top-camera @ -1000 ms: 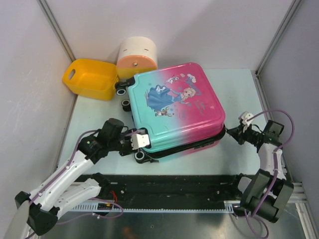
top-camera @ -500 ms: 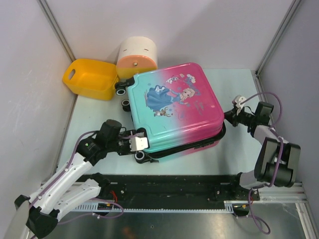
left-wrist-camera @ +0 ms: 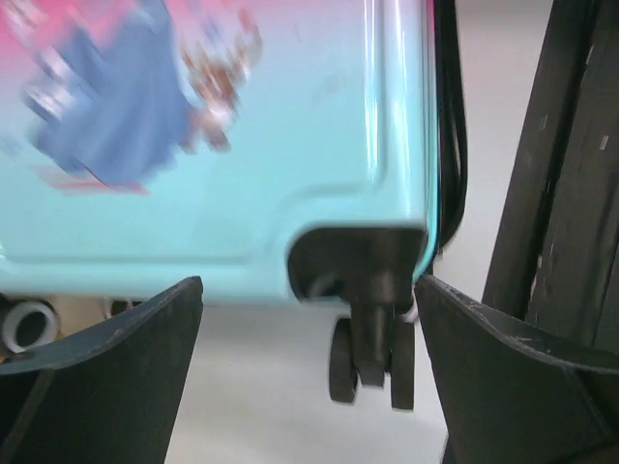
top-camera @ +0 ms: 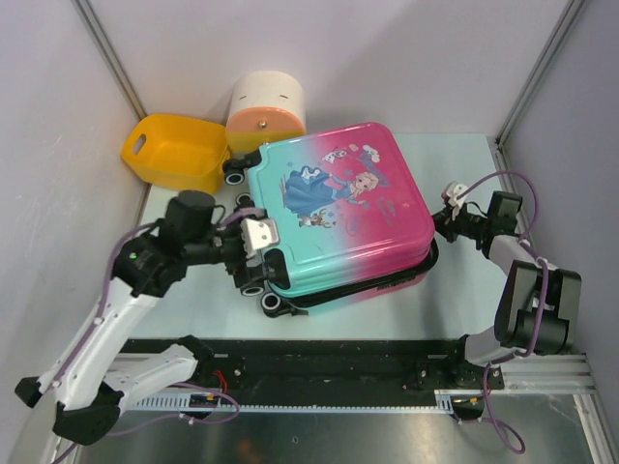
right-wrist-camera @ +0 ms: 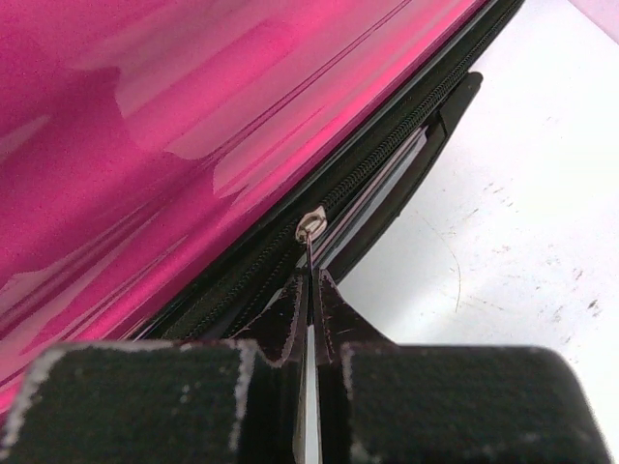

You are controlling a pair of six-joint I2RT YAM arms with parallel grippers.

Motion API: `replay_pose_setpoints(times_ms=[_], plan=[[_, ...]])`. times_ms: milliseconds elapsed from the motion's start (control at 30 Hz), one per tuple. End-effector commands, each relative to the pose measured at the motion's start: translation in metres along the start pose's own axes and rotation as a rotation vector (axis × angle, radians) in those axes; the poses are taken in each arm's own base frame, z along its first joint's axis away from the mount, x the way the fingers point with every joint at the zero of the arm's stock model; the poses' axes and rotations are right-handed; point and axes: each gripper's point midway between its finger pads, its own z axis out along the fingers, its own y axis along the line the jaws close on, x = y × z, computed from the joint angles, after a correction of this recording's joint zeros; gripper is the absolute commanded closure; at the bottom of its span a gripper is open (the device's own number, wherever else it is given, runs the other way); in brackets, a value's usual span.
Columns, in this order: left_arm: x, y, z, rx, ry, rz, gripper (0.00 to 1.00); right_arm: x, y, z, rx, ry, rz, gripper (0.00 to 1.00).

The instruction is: Open, take out, and arrange the luggage

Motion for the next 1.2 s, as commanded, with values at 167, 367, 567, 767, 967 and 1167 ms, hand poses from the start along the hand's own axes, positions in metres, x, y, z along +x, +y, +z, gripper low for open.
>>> replay_pose_setpoints(times_ms=[167, 367, 567, 767, 967, 1167], plan=[[-0.107, 0.069, -0.039, -0.153, -0.276, -0.316, 0.05, -0.009, 0.06, -0.002, -0.187, 0.021, -0.002, 1.0], [-0.114, 0.192, -0.009, -0.38, -0.252, -0.54, 0.08, -0.005, 0.109, -0.006, -0.311, 0.047, -0.035, 1.0], [-0.125, 0.285, 0.042, -0.509, -0.246, -0.558, 0.16, -0.017, 0.144, -0.013, -0.382, 0.037, -0.069, 1.0], [-0.124, 0.327, 0.109, -0.559, -0.229, -0.552, 0.17, -0.02, 0.185, -0.02, -0.445, 0.056, -0.082, 1.0], [-0.11, 0.305, 0.184, -0.532, -0.122, -0.48, 0.2, -0.031, 0.207, -0.019, -0.41, 0.063, -0.07, 1.0], [-0.095, 0.292, 0.235, -0.553, -0.05, -0.451, 0.24, -0.033, 0.223, -0.023, -0.383, 0.07, -0.056, 1.0]])
